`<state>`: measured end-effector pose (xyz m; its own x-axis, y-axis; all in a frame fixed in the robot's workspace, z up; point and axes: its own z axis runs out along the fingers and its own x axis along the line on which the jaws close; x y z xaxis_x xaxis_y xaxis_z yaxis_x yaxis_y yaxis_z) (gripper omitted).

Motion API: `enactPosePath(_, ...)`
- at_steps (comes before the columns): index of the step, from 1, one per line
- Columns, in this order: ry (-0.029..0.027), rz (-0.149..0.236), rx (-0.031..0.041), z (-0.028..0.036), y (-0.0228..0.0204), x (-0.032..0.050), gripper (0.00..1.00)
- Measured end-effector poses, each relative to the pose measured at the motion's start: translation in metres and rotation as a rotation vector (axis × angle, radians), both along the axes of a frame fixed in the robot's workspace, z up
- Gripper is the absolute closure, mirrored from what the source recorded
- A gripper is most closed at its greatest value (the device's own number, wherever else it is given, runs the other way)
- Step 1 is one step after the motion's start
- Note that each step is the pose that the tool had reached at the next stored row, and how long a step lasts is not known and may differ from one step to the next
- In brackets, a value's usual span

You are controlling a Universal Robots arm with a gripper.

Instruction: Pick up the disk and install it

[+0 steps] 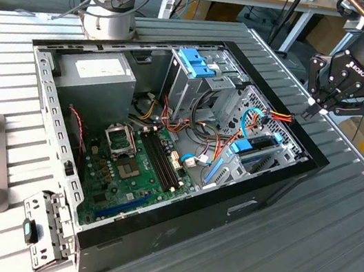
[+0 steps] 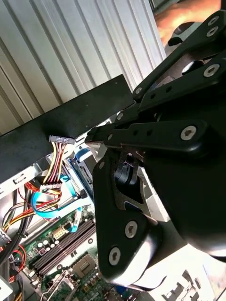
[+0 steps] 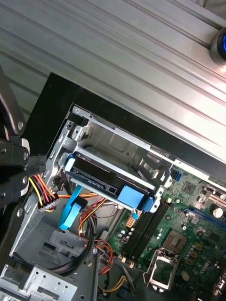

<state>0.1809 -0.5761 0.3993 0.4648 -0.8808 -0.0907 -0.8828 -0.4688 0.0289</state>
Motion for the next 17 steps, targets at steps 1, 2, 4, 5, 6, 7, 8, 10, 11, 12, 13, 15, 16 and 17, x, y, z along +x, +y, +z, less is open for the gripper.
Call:
enactPosePath(1, 0.0000, 0.004, 0.0000, 0.0000, 0.0000, 0.0000, 0.89)
enactPosePath(2, 0.0000, 0.009, 0.0000, 0.0000, 0.0000, 0.0000, 0.89)
enactPosePath(4, 0.0000, 0.021, 0.0001, 0.0000, 0.0000, 0.0000, 0.89)
enactPosePath(5, 0.0000, 0.025, 0.0000, 0.0000, 0.0000, 0.0000, 0.89)
enactPosePath(6, 0.0000, 0.032, 0.0001, 0.0000, 0.0000, 0.0000, 0.89)
enactPosePath(7, 0.0000, 0.039, 0.0001, 0.0000, 0.0000, 0.0000, 0.89)
enactPosePath(8, 0.0000, 0.043, 0.0000, 0.0000, 0.0000, 0.0000, 0.89)
enactPosePath(10, 0.0000, 0.053, 0.0001, 0.0000, 0.0000, 0.0000, 0.89)
enactPosePath(11, 0.0000, 0.057, 0.0000, 0.0000, 0.0000, 0.0000, 0.89)
enactPosePath(12, 0.0000, 0.062, 0.0001, 0.0000, 0.0000, 0.0000, 0.89)
enactPosePath(13, 0.0000, 0.066, 0.0001, 0.0000, 0.0000, 0.0000, 0.89)
enactPosePath(15, 0.0000, 0.072, 0.0000, 0.0000, 0.0000, 0.0000, 0.89)
enactPosePath(16, 0.0000, 0.072, 0.0000, 0.0000, 0.0000, 0.0000, 0.89)
enactPosePath(17, 0.0000, 0.072, 0.0001, 0.0000, 0.0000, 0.0000, 0.89)
